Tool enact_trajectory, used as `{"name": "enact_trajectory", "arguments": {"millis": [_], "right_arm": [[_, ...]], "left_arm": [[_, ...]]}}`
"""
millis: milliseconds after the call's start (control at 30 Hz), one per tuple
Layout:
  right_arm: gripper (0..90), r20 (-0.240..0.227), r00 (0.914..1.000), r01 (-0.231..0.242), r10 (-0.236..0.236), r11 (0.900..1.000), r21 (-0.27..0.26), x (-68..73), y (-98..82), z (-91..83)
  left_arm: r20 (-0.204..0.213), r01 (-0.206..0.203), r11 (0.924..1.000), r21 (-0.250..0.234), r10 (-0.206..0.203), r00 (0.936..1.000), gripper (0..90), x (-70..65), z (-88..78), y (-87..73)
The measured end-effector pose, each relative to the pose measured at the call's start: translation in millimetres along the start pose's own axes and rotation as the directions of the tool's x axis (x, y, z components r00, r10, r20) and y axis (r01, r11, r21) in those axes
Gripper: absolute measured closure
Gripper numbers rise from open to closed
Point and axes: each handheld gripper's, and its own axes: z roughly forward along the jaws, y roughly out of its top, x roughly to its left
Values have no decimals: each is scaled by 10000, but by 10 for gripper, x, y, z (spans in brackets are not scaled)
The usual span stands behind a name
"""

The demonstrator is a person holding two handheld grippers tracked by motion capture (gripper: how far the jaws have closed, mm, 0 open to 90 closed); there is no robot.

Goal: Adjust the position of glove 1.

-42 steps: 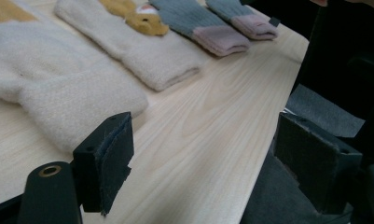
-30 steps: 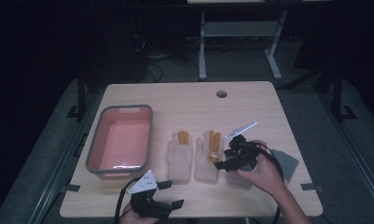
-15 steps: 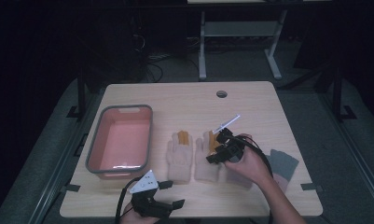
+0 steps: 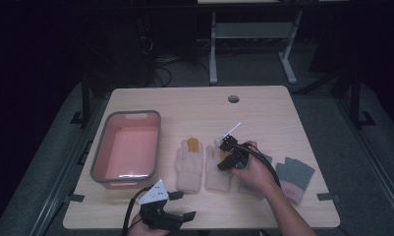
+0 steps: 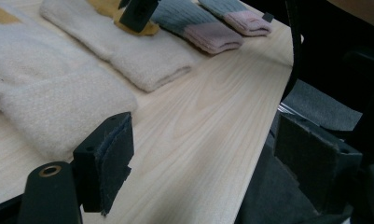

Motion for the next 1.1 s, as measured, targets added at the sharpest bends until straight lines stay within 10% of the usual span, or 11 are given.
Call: {"name": "enact_trajectory", "arguments": {"millis": [533,1100], "right_arm": [[654,231,9997,133,-129,9997,-181,33,-23,-30],[658,-61,9971,753,-764,9912,-1086,213,103,-514]], "left_arm": [[127,201,9996,-188,-198,9997,201,11,-16,4],[136,189,9993,-308,-185,9997,203,-2,-19,6]]}}
